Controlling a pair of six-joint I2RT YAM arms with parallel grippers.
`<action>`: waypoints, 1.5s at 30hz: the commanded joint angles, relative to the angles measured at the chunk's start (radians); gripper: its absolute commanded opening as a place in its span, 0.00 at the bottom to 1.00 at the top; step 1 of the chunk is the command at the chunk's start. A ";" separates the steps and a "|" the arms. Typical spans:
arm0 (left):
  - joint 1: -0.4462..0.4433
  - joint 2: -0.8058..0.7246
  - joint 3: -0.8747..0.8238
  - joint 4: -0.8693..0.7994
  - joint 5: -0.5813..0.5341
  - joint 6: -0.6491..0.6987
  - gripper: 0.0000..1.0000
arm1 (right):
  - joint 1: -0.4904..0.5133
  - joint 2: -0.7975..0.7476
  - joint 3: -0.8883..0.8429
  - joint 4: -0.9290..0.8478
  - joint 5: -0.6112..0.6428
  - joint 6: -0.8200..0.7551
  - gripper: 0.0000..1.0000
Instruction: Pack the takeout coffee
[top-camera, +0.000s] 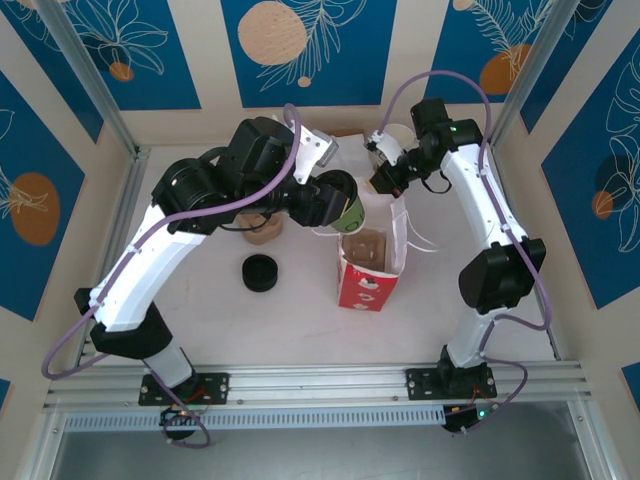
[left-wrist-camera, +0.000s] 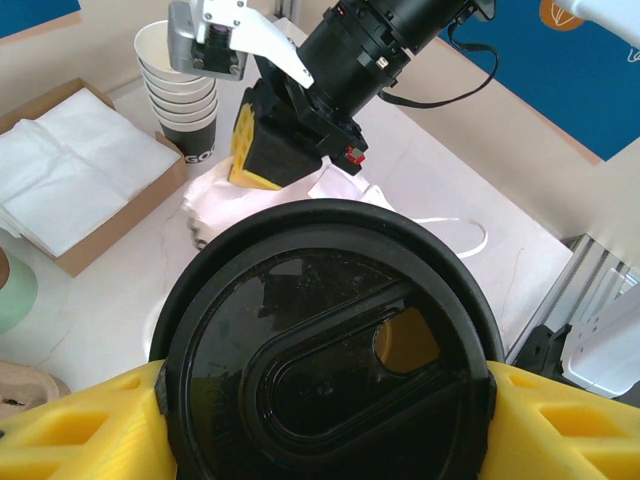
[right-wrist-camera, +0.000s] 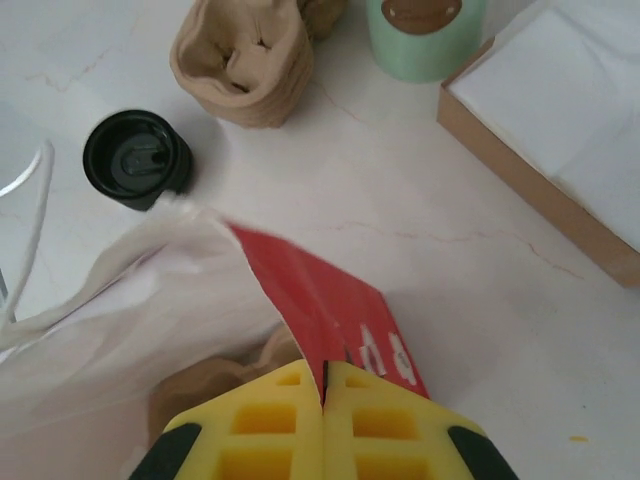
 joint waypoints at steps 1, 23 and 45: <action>-0.008 0.012 0.027 0.031 -0.001 0.010 0.67 | 0.046 -0.030 0.039 0.010 0.048 0.140 0.00; -0.007 -0.006 -0.123 0.053 -0.108 0.017 0.67 | 0.163 -0.093 0.035 -0.066 0.102 0.713 0.00; -0.012 -0.130 -0.495 0.261 -0.106 -0.051 0.66 | 0.174 -0.215 -0.189 0.184 0.000 1.037 0.00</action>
